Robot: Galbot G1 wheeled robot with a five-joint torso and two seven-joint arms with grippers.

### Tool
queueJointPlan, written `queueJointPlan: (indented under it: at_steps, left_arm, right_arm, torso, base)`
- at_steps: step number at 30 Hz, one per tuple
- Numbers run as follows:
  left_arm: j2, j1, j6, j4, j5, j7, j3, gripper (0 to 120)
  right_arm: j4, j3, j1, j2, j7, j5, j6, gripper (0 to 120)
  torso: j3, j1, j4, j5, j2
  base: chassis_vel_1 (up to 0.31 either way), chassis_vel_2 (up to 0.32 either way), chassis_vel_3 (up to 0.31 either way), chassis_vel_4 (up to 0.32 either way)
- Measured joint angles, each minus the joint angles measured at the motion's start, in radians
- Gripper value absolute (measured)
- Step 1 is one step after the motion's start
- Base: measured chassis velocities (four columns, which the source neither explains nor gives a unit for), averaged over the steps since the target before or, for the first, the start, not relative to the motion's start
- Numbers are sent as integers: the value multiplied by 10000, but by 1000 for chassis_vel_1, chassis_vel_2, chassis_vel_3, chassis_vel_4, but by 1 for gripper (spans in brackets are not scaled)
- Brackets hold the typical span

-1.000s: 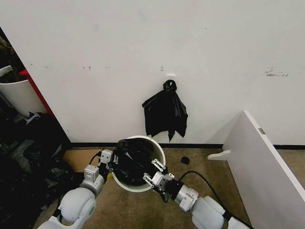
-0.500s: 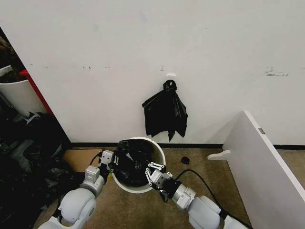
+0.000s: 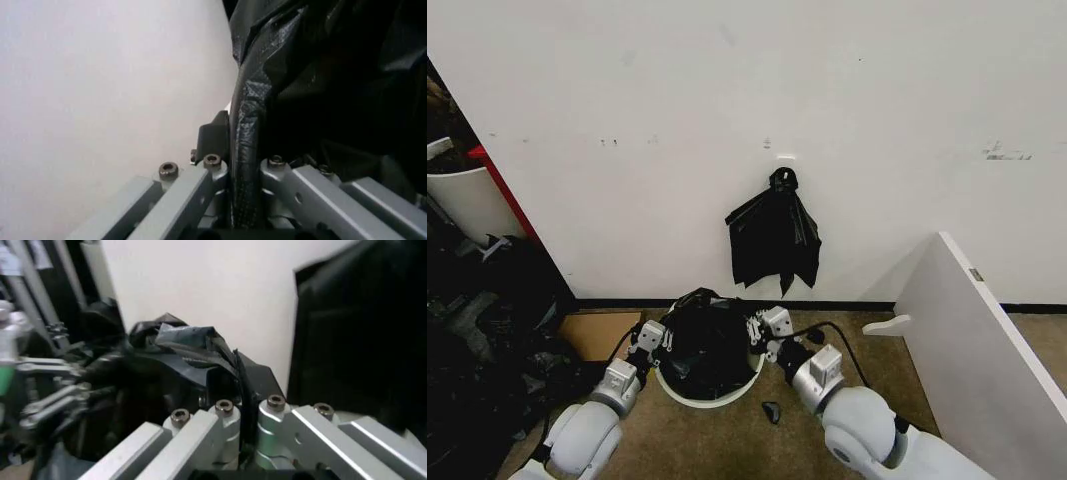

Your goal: Place the garbage bag over the trash bin.

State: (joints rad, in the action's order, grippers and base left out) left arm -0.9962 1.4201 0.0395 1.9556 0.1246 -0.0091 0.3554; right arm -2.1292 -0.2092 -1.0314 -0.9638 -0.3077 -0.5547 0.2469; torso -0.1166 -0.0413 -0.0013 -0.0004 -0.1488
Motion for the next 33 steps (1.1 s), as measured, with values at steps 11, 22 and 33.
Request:
queueJointPlan:
  at_steps: [11, 22, 33]
  left_arm:
    - [78, 280, -1367, -115, -1170, 532, 223, 1]
    - [74, 265, -2167, -114, -910, 760, 630, 1]
    - [-36, 155, -1733, -132, 365, 576, 611, 1]
  right_arm:
    - [625, -107, 1082, 159, -1055, -1379, 966, 0]
    - [1618, -234, 1011, 438, -945, -466, 1246, 0]
    - [1492, 208, 603, 372, -990, -460, 1033, 0]
  torso:
    - [0, 0, 2, 0, 0]
    - [0, 0, 0, 1, 0]
    - [0, 0, 1, 1, 0]
  base:
    - [0, 0, 0, 0]
    - [0, 0, 0, 0]
    - [0, 0, 0, 0]
